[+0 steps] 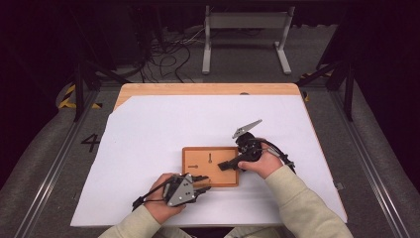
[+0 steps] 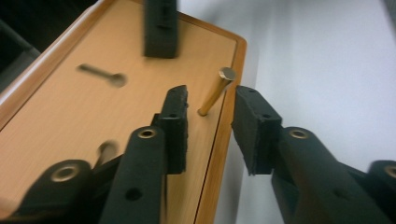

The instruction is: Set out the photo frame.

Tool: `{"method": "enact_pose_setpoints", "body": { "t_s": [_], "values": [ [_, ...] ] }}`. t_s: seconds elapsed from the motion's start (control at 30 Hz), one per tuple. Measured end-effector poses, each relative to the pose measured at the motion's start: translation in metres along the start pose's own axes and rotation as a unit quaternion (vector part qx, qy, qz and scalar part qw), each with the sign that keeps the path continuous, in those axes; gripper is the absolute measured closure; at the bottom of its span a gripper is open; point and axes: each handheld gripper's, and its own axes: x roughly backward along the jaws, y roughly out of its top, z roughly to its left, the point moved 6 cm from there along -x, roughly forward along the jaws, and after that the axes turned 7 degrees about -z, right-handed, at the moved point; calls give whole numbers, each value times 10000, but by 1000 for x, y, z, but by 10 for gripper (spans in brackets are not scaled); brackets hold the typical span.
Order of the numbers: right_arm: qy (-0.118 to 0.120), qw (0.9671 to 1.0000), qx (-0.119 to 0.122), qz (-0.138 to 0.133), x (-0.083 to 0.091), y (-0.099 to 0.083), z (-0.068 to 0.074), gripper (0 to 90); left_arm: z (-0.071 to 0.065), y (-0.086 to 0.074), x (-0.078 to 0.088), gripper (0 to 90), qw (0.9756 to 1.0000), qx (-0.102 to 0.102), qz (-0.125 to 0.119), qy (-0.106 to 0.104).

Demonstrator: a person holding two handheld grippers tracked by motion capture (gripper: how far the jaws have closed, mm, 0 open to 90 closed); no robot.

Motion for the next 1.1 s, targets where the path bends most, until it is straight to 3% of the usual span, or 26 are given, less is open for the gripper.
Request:
{"method": "enact_pose_setpoints", "body": {
  "t_s": [0.03, 0.07, 0.1, 0.17, 0.37, 0.5, 0.7, 0.77, 0.93, 0.97, 1.1],
  "values": [
    [-4, 10000, 4, 7, 0, 0, 1, 300, 1, 0, 7, 638, 9997, 245, -91, -6],
    [-4, 10000, 4, 7, 0, 0, 1, 300, 1, 0, 7, 619, 9997, 245, -91, -6],
    [-26, 10000, 22, 5, 1, 0, 1, 301, 2, 0, 13, 619, 9986, 494, -186, -48],
    [-40, 10000, 50, 5, 2, 1, 3, 311, 4, -1, 21, 571, 9969, 714, -342, -31],
    [-137, 9995, 270, 24, 8, 1, 10, 341, 15, -5, 42, 534, 9927, 1070, -512, 197],
    [-215, 9987, 470, -27, 11, 1, 14, 353, 26, -10, 51, 453, 9877, 1348, -684, 410],
    [-305, 9963, 794, -74, 15, 0, 22, 372, 38, -14, 67, 452, 9812, 1597, -816, 708],
    [-308, 9955, 890, -78, 17, -1, 24, 384, 42, -17, 73, 453, 9775, 1733, -856, 845],
    [-348, 9925, 1171, -23, 23, -2, 32, 435, 54, -26, 83, 454, 9728, 1818, -853, 1158],
    [-357, 9919, 1220, -7, 25, -2, 34, 447, 55, -27, 83, 457, 9708, 1864, -886, 1223],
    [-367, 9891, 1426, 13, 28, -3, 39, 476, 60, -32, 85, 458, 9684, 1943, -816, 1336]
  ]
}}
